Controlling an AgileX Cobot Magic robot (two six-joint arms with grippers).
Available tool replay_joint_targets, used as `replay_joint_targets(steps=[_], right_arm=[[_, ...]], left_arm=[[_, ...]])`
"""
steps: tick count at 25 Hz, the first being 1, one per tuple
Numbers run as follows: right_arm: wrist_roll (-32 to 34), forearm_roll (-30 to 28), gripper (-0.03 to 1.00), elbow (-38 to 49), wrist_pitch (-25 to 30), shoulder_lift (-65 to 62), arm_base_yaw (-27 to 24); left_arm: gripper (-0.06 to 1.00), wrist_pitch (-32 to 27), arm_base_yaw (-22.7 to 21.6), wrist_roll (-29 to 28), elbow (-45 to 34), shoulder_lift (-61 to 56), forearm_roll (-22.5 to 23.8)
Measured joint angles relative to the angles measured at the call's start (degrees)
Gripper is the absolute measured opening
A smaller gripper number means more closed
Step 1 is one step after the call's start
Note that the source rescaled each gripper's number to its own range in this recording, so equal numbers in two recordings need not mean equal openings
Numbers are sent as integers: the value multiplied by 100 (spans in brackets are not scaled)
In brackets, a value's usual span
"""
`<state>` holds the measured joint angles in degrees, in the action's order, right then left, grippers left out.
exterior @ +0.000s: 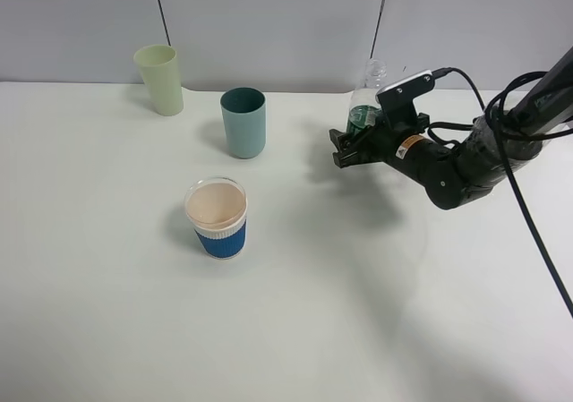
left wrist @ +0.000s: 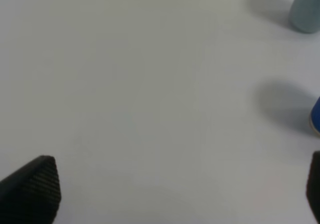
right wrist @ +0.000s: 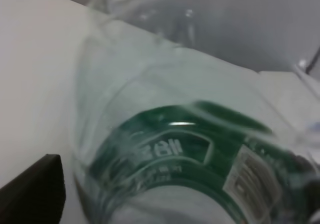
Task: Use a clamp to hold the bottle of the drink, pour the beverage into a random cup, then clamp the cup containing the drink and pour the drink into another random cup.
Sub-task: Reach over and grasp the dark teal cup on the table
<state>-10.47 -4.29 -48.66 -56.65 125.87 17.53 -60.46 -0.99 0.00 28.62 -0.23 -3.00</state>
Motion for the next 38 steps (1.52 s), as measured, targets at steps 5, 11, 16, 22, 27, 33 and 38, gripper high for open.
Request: replay_joint_targets(steps=[5, 11, 16, 22, 27, 33, 38], right_arm=[[161, -80, 65, 5, 199, -128, 0], [200, -85, 66, 81, 589, -783, 0], [200, -85, 66, 658, 604, -1622, 0], [178, -78, 66, 1223, 694, -2703, 0], [-188, 114, 74, 1233, 1325, -3700, 0], [-529, 270, 82, 1244, 2756, -4649, -303], [-465, 270, 82, 1248, 3343, -5506, -881]], left_arm=[[100, 0, 0, 0, 0, 0, 0], [100, 0, 0, 0, 0, 0, 0], [100, 0, 0, 0, 0, 0, 0], [100, 0, 0, 0, 0, 0, 0], [100, 0, 0, 0, 0, 0, 0], [100, 0, 0, 0, 0, 0, 0], [100, 0, 0, 0, 0, 0, 0]])
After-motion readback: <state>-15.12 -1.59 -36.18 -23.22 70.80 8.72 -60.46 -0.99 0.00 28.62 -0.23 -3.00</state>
